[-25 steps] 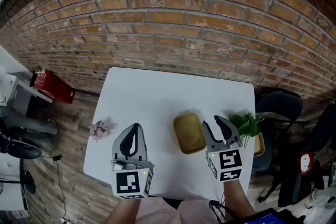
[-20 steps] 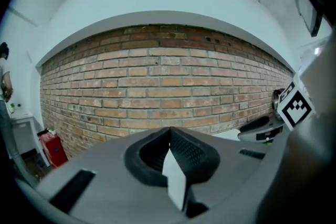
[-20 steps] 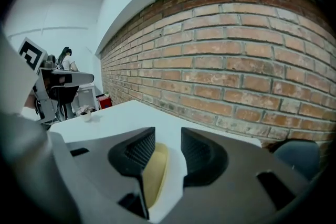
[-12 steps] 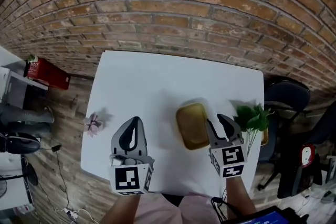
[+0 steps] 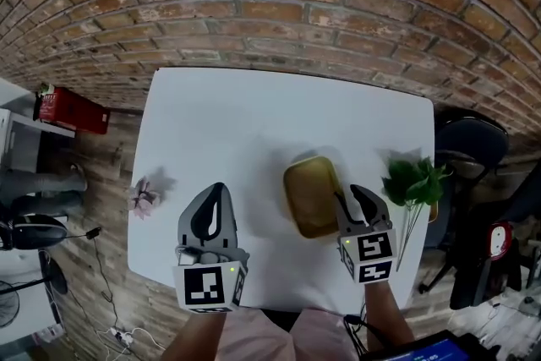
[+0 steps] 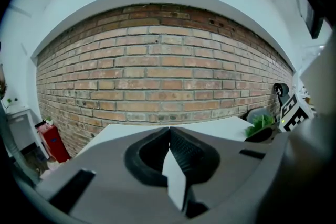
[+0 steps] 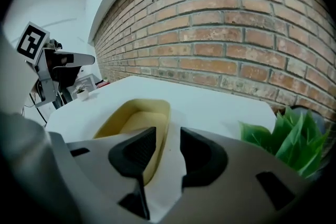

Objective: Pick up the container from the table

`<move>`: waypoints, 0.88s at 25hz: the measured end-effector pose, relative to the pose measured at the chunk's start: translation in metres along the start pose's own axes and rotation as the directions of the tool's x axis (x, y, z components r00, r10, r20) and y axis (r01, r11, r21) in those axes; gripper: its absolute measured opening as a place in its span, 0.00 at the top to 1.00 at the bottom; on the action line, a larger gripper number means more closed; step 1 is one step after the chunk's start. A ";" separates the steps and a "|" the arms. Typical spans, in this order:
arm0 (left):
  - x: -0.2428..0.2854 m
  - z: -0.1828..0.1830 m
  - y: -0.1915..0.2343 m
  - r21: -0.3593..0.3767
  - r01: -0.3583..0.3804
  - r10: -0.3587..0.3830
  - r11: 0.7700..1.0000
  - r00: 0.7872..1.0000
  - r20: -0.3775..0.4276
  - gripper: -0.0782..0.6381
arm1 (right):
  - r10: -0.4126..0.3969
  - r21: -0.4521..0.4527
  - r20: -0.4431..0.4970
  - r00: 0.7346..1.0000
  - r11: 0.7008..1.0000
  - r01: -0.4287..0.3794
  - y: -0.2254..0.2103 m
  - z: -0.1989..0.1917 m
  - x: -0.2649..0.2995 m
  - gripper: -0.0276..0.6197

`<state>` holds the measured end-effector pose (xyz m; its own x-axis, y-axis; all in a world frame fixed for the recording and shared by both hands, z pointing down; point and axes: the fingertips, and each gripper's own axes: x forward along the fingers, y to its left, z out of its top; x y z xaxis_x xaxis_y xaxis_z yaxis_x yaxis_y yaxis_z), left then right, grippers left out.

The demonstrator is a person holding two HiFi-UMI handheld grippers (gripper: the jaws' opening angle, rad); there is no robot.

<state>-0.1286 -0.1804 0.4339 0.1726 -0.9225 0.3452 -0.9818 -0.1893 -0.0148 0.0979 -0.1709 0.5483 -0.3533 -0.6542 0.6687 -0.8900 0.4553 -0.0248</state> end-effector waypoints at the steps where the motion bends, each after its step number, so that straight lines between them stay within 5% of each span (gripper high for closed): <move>1: 0.001 -0.001 0.000 0.001 0.001 -0.001 1.000 1.000 -0.003 0.88 | 0.001 0.003 -0.005 1.000 1.000 -0.001 0.000 -0.002 0.001 0.73; 22: 0.008 -0.014 0.001 0.005 0.002 -0.002 1.000 0.999 -0.041 0.88 | 0.018 0.020 -0.064 0.998 1.000 -0.017 0.004 -0.023 0.013 0.79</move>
<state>-0.1293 -0.1831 0.4497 0.1709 -0.9076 0.3836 -0.9811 -0.1928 -0.0191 0.0959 -0.1637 0.5742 -0.3501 -0.6056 0.7146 -0.8895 0.4541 -0.0510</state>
